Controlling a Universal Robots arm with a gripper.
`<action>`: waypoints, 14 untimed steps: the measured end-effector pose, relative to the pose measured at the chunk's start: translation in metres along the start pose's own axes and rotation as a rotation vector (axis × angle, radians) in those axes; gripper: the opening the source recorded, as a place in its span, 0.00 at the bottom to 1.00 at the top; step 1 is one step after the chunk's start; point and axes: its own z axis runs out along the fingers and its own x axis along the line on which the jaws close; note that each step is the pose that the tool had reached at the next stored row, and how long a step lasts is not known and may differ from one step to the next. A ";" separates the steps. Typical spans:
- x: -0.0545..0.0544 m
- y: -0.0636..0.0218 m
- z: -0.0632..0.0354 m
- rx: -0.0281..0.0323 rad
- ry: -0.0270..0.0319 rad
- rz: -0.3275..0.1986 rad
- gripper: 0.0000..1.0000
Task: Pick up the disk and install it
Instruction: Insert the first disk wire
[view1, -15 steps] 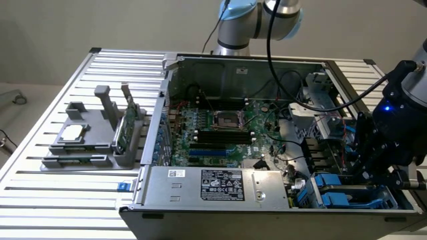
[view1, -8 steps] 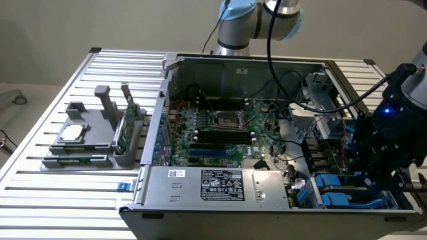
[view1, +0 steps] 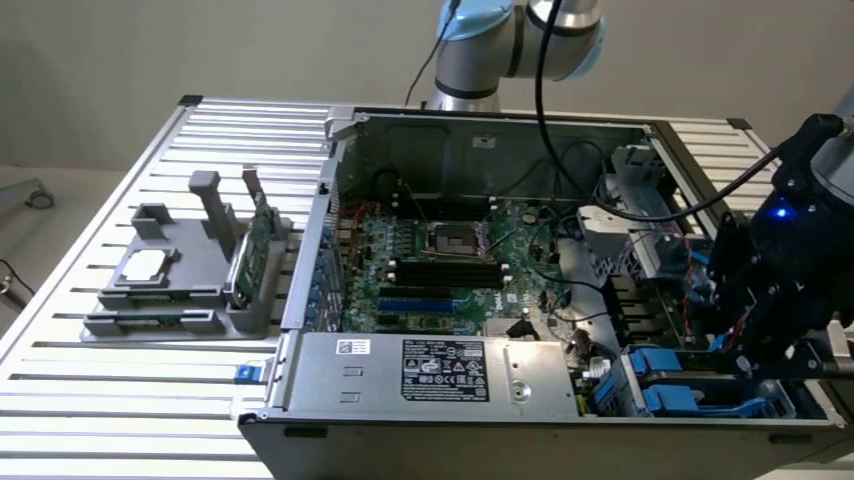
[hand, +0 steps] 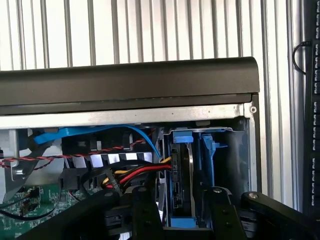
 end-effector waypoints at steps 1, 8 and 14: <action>0.000 0.0001 -0.0018 0.0000 -0.0002 0.000 0.42; 0.000 0.0010 -0.0164 0.0004 0.0000 0.000 0.42; -0.001 0.0005 -0.0304 0.0004 -0.0001 0.000 0.42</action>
